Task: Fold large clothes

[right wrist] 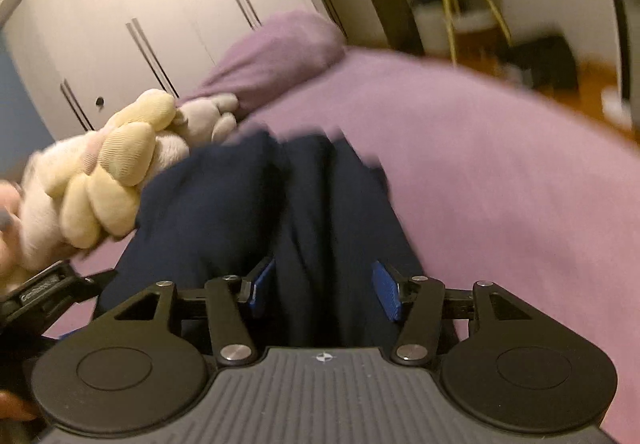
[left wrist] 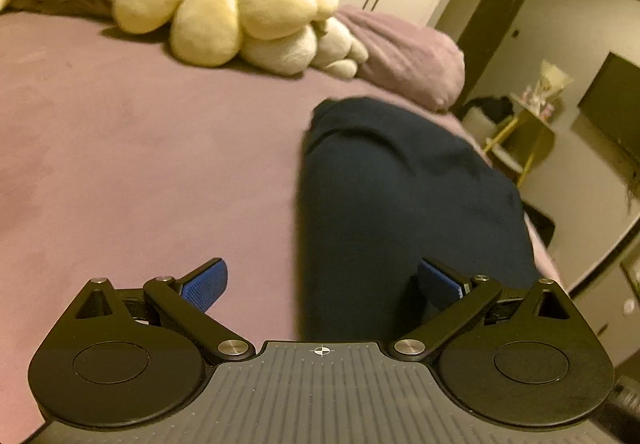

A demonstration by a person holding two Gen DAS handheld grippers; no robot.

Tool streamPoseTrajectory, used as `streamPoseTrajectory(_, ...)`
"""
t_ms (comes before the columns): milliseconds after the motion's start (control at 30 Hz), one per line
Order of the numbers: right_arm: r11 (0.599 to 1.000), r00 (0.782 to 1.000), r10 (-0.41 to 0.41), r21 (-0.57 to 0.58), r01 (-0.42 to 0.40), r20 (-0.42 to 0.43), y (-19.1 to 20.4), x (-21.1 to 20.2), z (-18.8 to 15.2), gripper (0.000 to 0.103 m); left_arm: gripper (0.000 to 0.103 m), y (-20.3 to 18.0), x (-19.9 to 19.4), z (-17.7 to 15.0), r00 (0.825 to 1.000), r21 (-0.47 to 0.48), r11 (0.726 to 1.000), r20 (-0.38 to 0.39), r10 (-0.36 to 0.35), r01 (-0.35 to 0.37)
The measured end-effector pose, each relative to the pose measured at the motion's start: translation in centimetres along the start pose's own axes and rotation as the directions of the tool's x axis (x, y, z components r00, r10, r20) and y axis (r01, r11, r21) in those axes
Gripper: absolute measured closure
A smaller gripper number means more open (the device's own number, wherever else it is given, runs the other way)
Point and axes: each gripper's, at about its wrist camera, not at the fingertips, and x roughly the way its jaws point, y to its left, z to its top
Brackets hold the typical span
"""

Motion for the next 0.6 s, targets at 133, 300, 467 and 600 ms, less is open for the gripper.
streamPoseTrajectory(133, 0.969, 0.982, 0.155, 0.208, -0.131, -0.103, -3.0, -2.9, -2.5, 0.048, 0.000, 1.1, -2.7, -2.8, 0.998, 0.044, 0.999, -0.064, 0.005, -0.002)
streamPoseTrajectory(300, 0.915, 0.957, 0.274, 0.330, -0.231, -0.089, -3.0, -2.2, -2.3, 0.046, 0.000, -0.5, -3.8, -3.9, 0.999, 0.150, 0.989, -0.034, 0.009, -0.004)
streamPoseTrajectory(467, 0.871, 0.948, 0.305, 0.429, -0.239, -0.092, -3.3, -1.7, -2.4, 0.038, 0.000, -2.2, -3.9, -4.2, 0.999, 0.202, 0.979, -0.041, -0.031, 0.038)
streamPoseTrajectory(600, 0.876, 0.957, 0.280, 0.427, -0.223, -0.074, -4.5, -3.2, -2.4, 0.028, 0.000, -3.8, -3.9, -5.6, 0.998, 0.286, 0.957, -0.043, -0.038, 0.049)
